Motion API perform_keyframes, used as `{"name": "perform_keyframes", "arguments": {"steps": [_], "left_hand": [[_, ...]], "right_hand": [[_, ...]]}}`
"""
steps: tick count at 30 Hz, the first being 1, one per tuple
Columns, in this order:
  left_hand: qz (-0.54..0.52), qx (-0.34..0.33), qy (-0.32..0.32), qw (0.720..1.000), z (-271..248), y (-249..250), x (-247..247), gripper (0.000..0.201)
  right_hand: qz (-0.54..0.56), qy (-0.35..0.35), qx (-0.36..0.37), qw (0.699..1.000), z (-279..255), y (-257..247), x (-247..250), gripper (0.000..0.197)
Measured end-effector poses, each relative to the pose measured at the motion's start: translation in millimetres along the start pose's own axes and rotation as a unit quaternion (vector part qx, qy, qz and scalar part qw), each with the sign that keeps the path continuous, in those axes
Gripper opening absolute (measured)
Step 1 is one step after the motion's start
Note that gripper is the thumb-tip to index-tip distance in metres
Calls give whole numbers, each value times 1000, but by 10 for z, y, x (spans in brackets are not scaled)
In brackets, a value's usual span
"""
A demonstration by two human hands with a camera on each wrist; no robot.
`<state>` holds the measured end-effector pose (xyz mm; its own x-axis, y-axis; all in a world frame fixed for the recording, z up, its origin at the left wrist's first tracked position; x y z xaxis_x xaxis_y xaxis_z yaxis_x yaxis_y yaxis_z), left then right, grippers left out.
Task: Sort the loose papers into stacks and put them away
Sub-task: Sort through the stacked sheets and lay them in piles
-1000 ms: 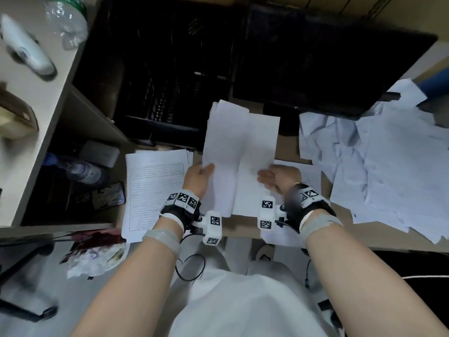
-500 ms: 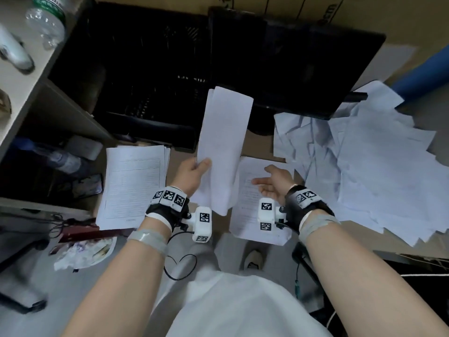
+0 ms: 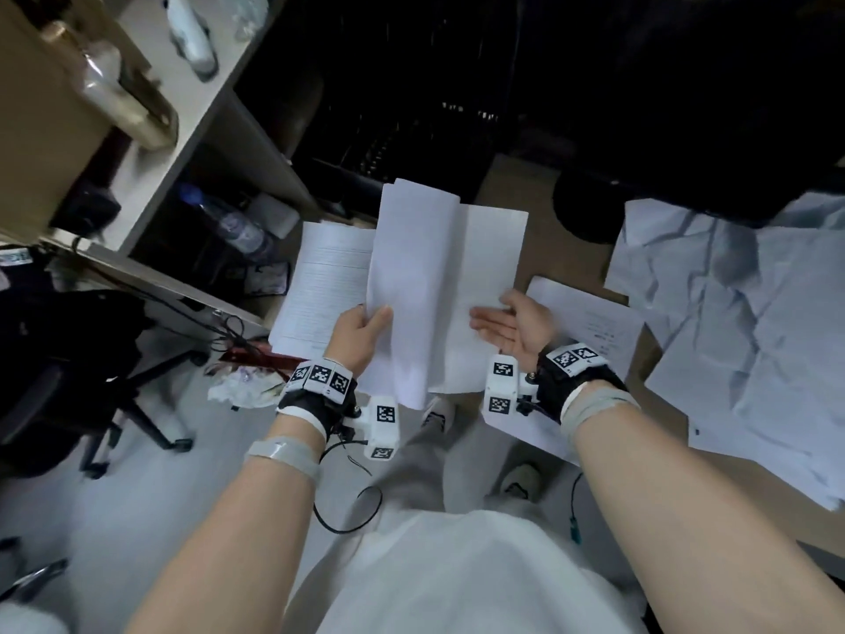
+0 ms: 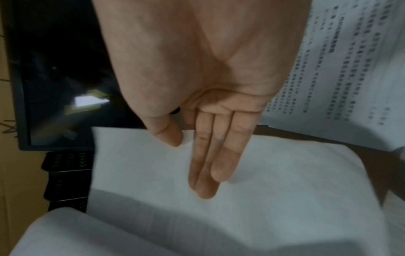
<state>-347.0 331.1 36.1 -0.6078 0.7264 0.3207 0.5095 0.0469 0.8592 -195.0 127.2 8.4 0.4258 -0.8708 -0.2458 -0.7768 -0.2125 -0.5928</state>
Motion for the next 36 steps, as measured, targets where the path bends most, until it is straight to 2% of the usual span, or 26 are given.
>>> {"name": "perform_keyframes", "arguments": {"steps": [3, 6, 7, 8, 11, 13, 14, 15, 17, 19, 21, 22, 26, 31, 36], "left_hand": [[-8, 8, 46, 999, -5, 172, -79, 40], [-26, -2, 86, 996, 92, 268, -157, 32], [-34, -5, 92, 995, 140, 300, -184, 27], [-43, -11, 91, 995, 182, 342, -222, 24], [-94, -21, 94, 991, 273, 513, -364, 23], [-104, -43, 106, 988, 305, 644, -454, 23], [-109, -51, 110, 987, 318, 692, -496, 25], [-110, -54, 116, 986, 314, 731, -529, 27], [-112, -62, 122, 984, 298, 767, -593, 29], [-112, -74, 112, 985, 272, 761, -667, 27], [-98, -79, 105, 986, 204, 724, -725, 30], [-88, -77, 103, 988, 178, 667, -743, 29], [-42, -64, 99, 992, 69, 409, -725, 33], [-26, -51, 102, 993, -2, 159, -643, 33], [-18, -55, 98, 993, -16, 173, -608, 28]], "right_hand": [[0, 49, 19, 999, 12, -142, 130, 49], [-9, 94, 44, 995, 8, -337, 372, 67], [-14, 110, 60, 992, 7, -418, 463, 68], [-17, 133, 79, 988, -17, -505, 550, 62], [-19, 205, 130, 970, -126, -691, 794, 23], [-60, 233, 165, 957, -193, -746, 937, 6], [-98, 232, 177, 951, -225, -746, 985, 6], [-146, 226, 184, 945, -209, -697, 1041, 16], [-242, 233, 165, 927, -159, -527, 1197, 37], [-297, 271, 112, 909, -125, -291, 1394, 60], [-280, 295, 64, 911, -85, 8, 1584, 79], [-268, 296, 45, 916, -79, 150, 1638, 82], [-299, 324, -23, 897, -17, 686, 1819, 76], [-378, 329, -64, 863, -99, 915, 1785, 37], [-350, 349, -43, 868, -78, 906, 1779, 54]]}}
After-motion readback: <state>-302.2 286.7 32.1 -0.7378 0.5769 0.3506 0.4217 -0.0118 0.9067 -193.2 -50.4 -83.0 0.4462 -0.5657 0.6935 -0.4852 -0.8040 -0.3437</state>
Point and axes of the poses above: each hand's wrist, its own z-axis towards the middle knuckle, its own x-axis out of the back of the hand, y = z × x, the point moved 6 cm from there along z, towards the middle knuckle, and after that the axes turned 11 degrees about -z, right-handed, at the moved point
